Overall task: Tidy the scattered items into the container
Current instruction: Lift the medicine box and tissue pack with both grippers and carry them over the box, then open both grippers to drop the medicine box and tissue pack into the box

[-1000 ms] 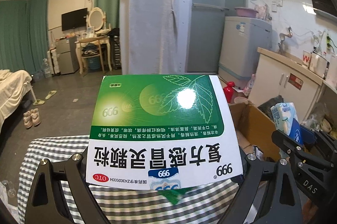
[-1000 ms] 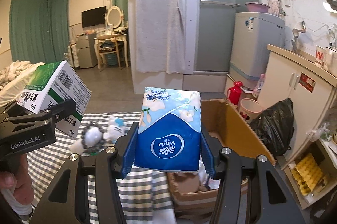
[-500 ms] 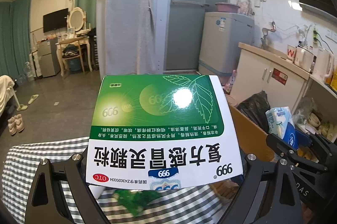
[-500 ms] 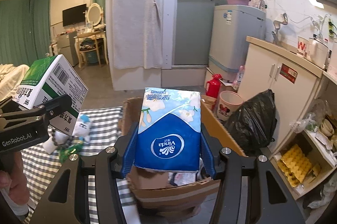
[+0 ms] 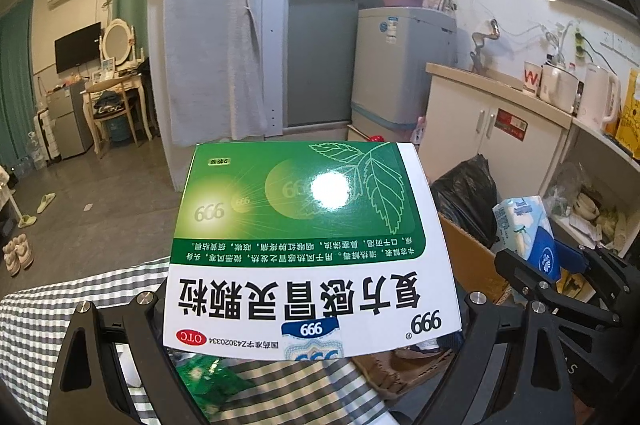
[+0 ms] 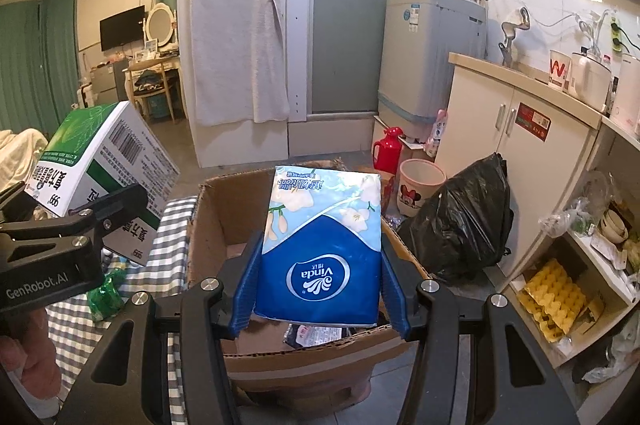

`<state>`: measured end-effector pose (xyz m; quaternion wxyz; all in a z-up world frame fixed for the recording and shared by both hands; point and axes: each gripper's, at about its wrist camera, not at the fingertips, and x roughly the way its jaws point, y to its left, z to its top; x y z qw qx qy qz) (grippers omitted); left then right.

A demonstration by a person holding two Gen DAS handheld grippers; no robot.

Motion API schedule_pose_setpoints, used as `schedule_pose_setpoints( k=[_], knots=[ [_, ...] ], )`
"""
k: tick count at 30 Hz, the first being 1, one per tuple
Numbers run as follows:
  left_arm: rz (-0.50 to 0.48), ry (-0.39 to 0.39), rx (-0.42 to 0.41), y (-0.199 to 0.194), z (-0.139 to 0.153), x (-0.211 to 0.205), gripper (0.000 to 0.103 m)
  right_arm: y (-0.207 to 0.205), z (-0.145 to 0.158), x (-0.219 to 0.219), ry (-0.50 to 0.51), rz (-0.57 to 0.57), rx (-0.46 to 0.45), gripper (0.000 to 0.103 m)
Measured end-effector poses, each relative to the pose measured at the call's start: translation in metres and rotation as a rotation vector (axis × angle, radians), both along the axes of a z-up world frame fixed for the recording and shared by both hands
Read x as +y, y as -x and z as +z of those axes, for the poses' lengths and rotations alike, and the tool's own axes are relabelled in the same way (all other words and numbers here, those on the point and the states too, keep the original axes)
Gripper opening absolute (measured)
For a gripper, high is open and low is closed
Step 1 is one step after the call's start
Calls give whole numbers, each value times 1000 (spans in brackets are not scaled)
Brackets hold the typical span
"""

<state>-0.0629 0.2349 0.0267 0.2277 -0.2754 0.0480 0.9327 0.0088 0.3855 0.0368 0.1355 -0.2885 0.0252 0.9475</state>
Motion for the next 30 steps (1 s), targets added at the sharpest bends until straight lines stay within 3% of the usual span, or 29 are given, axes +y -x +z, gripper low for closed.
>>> schedule_pose_setpoints(
  k=[8, 16, 22, 26, 30],
  knots=[
    [-55, 42, -82, 19, -15, 30, 95, 23, -21, 10, 8, 8, -97, 53],
    [-127, 110, -268, 58, -56, 60, 95, 48, -50, 25, 25, 6, -228, 53],
    [-160, 159, -310, 74, -73, 81, 95, 66, -77, 36, 21, 3, -351, 53],
    [-184, 164, -354, 83, -74, 93, 95, 70, -87, 42, 31, -5, -384, 53],
    [-179, 195, -346, 87, -77, 105, 95, 73, -95, 46, 30, -7, -406, 53]
  ],
)
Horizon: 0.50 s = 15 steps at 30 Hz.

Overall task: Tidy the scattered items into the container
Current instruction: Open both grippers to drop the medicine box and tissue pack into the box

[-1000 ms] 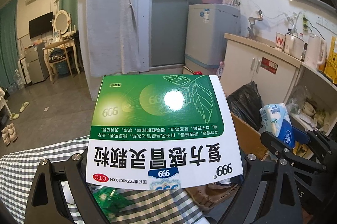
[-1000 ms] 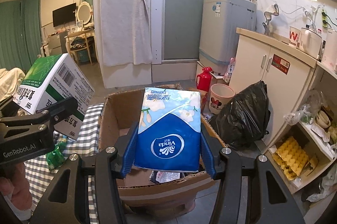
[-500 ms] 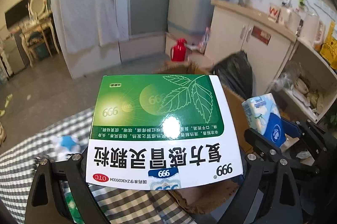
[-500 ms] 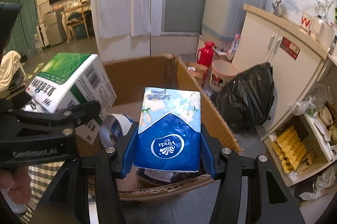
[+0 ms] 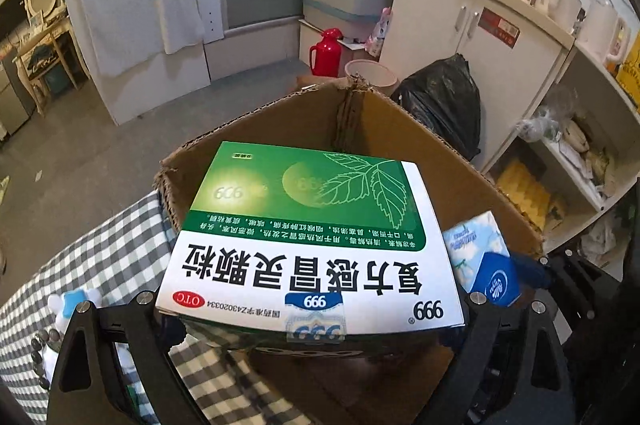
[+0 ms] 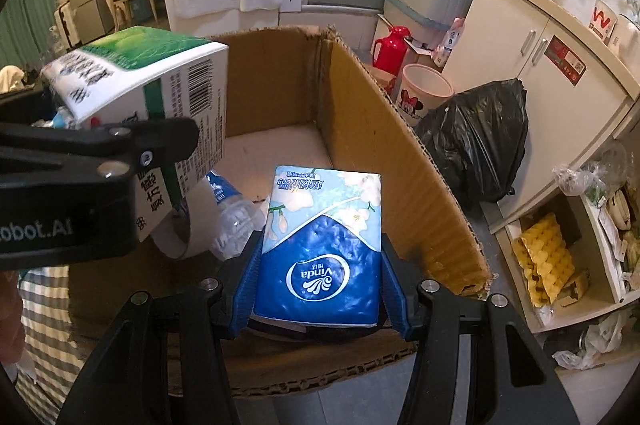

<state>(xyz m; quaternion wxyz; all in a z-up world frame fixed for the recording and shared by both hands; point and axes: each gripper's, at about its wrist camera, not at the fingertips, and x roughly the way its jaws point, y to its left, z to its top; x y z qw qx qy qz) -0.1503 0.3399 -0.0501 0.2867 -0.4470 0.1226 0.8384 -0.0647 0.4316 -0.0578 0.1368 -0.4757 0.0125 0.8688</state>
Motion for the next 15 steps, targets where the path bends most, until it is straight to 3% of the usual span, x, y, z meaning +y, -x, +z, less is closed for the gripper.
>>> schedule_pose_setpoints(
  k=[5, 9, 15],
  knots=[
    [0, 20, -19, 6, -7, 9, 95, -1, -3, 3, 6, -9, 0, 54],
    [6, 22, -18, 8, -8, 11, 97, -3, 1, 1, -15, -6, 22, 84],
    [25, -11, -45, 11, -5, 7, 98, -9, 12, -4, -22, -7, 67, 84]
  ],
)
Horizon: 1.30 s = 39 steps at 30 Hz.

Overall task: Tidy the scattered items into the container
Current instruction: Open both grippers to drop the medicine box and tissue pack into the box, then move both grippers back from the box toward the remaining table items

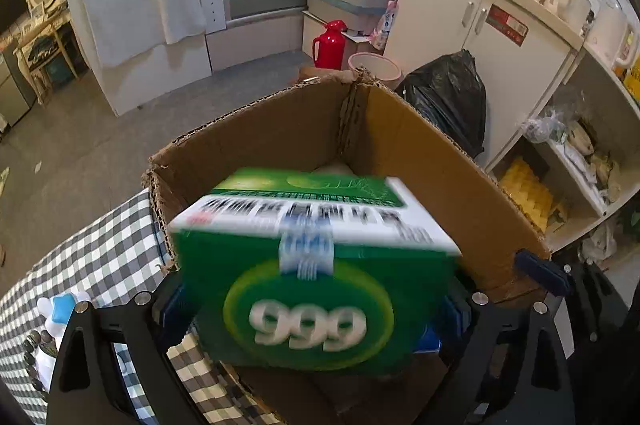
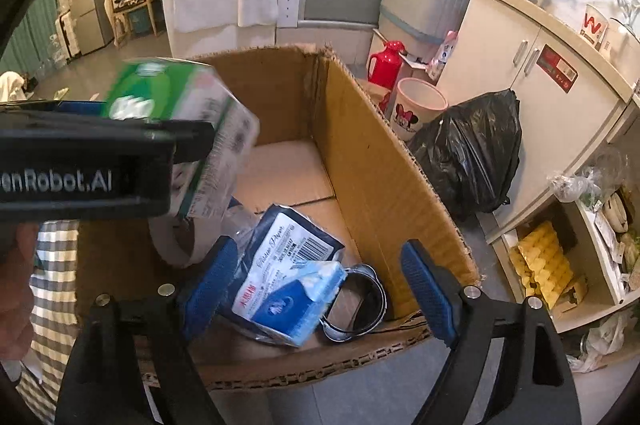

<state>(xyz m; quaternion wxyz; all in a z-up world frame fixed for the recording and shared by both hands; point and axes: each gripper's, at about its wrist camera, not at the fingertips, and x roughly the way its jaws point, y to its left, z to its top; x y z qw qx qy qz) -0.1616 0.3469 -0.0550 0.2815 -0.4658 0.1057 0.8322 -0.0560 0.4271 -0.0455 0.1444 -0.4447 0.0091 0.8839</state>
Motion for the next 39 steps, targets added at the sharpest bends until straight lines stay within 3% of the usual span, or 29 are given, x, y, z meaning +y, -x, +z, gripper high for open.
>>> schedule_pose_setpoints(
  k=[4, 17, 35, 39],
  knots=[
    [13, -45, 12, -1, 11, -7, 100, -3, 6, -4, -3, 1, 20, 84],
    [31, -48, 122, -14, 31, -25, 101, -6, 12, -15, 31, 1, 64, 84],
    [168, -52, 326, -43, 69, -93, 101, -20, 40, -39, 41, 9, 191, 84],
    [196, -83, 310, -48, 75, -119, 101, -28, 52, -50, 25, 27, 241, 85]
  ],
)
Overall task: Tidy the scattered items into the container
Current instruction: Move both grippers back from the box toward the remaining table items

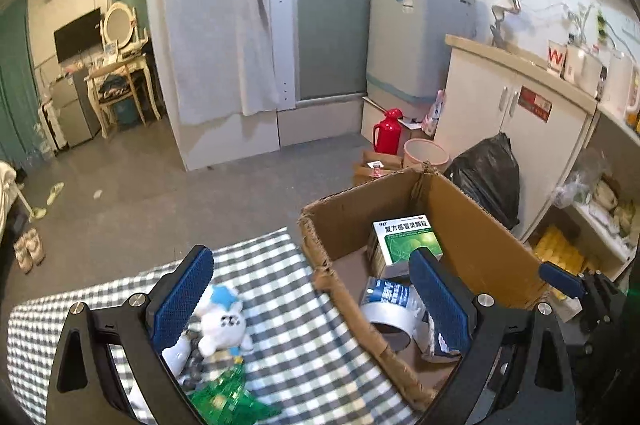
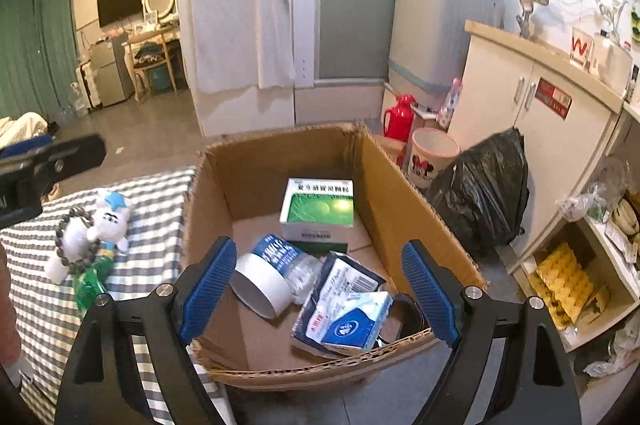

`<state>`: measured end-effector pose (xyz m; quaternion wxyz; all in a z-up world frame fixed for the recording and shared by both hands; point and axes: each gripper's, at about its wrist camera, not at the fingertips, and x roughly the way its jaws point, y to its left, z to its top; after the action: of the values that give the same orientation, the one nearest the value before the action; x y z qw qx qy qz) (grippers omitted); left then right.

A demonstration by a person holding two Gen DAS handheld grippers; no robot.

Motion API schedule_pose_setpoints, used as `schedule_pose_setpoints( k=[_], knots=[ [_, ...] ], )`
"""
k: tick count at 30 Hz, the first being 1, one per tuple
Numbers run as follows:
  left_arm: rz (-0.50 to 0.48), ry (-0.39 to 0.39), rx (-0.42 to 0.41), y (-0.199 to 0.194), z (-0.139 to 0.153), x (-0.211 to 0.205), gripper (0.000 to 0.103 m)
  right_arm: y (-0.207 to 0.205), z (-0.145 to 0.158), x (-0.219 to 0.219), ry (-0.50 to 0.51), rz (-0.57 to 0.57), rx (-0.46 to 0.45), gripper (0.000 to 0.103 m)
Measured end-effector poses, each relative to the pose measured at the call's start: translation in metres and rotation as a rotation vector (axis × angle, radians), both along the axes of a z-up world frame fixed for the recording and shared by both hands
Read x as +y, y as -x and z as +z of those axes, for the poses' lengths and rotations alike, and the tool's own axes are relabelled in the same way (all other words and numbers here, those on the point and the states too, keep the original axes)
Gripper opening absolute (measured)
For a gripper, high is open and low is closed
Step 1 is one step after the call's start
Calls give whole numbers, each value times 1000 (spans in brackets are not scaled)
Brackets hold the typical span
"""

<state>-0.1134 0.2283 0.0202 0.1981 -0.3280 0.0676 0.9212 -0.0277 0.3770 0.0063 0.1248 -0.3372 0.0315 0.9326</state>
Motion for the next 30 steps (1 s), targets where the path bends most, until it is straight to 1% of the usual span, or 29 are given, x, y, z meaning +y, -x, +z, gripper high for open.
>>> schedule_pose_setpoints(
  k=[5, 7, 10, 15, 20, 22, 30],
  knots=[
    [62, -35, 14, -15, 6, -40, 101, -10, 15, -20, -15, 35, 74, 89],
    [89, -62, 17, -21, 10, -57, 101, -11, 18, -29, -33, 43, 84, 92],
    [120, -85, 24, -29, 14, -79, 101, -13, 21, -43, -48, 62, 113, 92],
    [174, -100, 39, -39, 20, -111, 101, -19, 30, -52, -18, 82, 173, 92],
    [232, -100, 75, -47, 26, -138, 102, -25, 41, -62, 4, 102, 220, 93],
    [250, -108, 81, -49, 28, -148, 103, -28, 46, -66, 4, 106, 240, 95],
    [313, -114, 120, -57, 37, -177, 103, -34, 56, -81, 12, 154, 272, 96]
  ],
)
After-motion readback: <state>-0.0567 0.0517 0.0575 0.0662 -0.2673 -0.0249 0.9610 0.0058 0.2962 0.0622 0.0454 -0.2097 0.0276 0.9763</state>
